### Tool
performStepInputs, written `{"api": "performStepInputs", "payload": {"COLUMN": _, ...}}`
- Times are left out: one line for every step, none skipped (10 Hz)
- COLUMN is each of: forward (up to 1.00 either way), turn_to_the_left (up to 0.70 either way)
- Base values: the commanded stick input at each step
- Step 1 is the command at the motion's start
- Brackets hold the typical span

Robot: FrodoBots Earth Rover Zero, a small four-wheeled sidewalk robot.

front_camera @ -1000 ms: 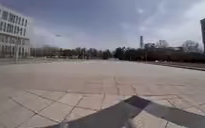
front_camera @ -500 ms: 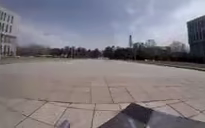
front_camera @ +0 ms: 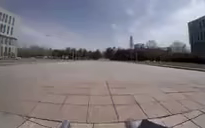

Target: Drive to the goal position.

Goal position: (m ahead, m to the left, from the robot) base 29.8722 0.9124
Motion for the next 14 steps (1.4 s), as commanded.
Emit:
{"api": "performStepInputs", "payload": {"forward": 0.85, "turn_to_the_left": 0.00}}
{"api": "performStepInputs", "payload": {"forward": 0.85, "turn_to_the_left": 0.00}}
{"api": "performStepInputs", "payload": {"forward": 0.85, "turn_to_the_left": -0.07}}
{"api": "performStepInputs", "payload": {"forward": 0.85, "turn_to_the_left": -0.33}}
{"api": "performStepInputs", "payload": {"forward": 0.85, "turn_to_the_left": -0.34}}
{"api": "performStepInputs", "payload": {"forward": 0.85, "turn_to_the_left": -0.34}}
{"api": "performStepInputs", "payload": {"forward": 0.85, "turn_to_the_left": -0.34}}
{"api": "performStepInputs", "payload": {"forward": 0.85, "turn_to_the_left": -0.34}}
{"api": "performStepInputs", "payload": {"forward": 0.85, "turn_to_the_left": -0.30}}
{"api": "performStepInputs", "payload": {"forward": 0.85, "turn_to_the_left": -0.07}}
{"api": "performStepInputs", "payload": {"forward": 0.85, "turn_to_the_left": 0.00}}
{"api": "performStepInputs", "payload": {"forward": 0.85, "turn_to_the_left": 0.00}}
{"api": "performStepInputs", "payload": {"forward": 0.85, "turn_to_the_left": 0.00}}
{"api": "performStepInputs", "payload": {"forward": 0.85, "turn_to_the_left": 0.00}}
